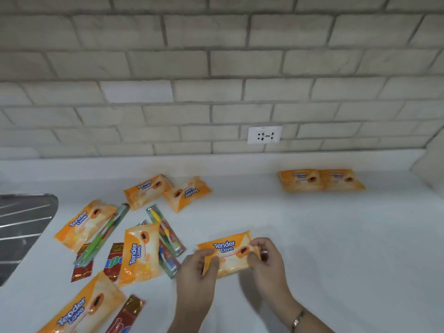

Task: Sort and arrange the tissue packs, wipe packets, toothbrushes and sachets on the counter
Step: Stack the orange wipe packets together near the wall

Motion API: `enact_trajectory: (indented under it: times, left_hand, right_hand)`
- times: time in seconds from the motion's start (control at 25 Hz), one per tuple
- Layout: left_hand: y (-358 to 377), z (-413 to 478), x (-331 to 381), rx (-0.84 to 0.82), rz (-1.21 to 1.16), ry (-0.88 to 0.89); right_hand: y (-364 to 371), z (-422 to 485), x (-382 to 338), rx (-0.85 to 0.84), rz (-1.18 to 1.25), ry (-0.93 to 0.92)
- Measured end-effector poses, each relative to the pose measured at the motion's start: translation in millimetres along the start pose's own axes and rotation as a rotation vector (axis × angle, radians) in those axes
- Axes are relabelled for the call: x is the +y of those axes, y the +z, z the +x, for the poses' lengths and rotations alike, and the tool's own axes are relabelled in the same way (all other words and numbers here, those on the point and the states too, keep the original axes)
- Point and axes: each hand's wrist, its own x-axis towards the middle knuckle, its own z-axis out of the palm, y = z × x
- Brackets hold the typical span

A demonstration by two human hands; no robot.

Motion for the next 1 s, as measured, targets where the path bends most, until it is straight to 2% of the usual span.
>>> enact_trajectory:
  times: [0.12, 0.24, 0.36, 0.52, 0.56, 0.76, 0.84, 1.0]
  left_hand:
    - [49, 8, 16, -0.123, 0.043, 0.006]
    - [94, 17, 40, -0.201, 0.101, 0.103]
    - [129, 21, 47, -0.263, 0.133, 0.125]
    - [161, 7, 30, -0.505, 0.344, 0.144]
    - [167, 2, 25, -0.538, 0.355, 0.158]
    - [192, -3, 28, -0.580, 0.427, 0.227]
    - [200, -1, 32, -0.573, 0.485, 0.294]
    - [221, -3, 34, -0.545, 0.826, 0.441]
  right_hand:
    - [-42, 18, 7, 0.116, -0.030, -0.031]
    - [-81, 33, 8, 0.213, -0.047, -0.061]
    - [-114, 45, 13, 0.242, -0.174, -0.089]
    - [-155, 48, 31, 0.188, -0.776, -0.187]
    - [-163, 48, 35, 0.169, -0.849, -0.203]
    - [-183, 48, 36, -0.031, -1.051, -0.232]
    - [-189, 52, 36, -0.047, -1.070, -0.189]
    - [-206, 64, 42, -0.050, -1.058, -0.082]
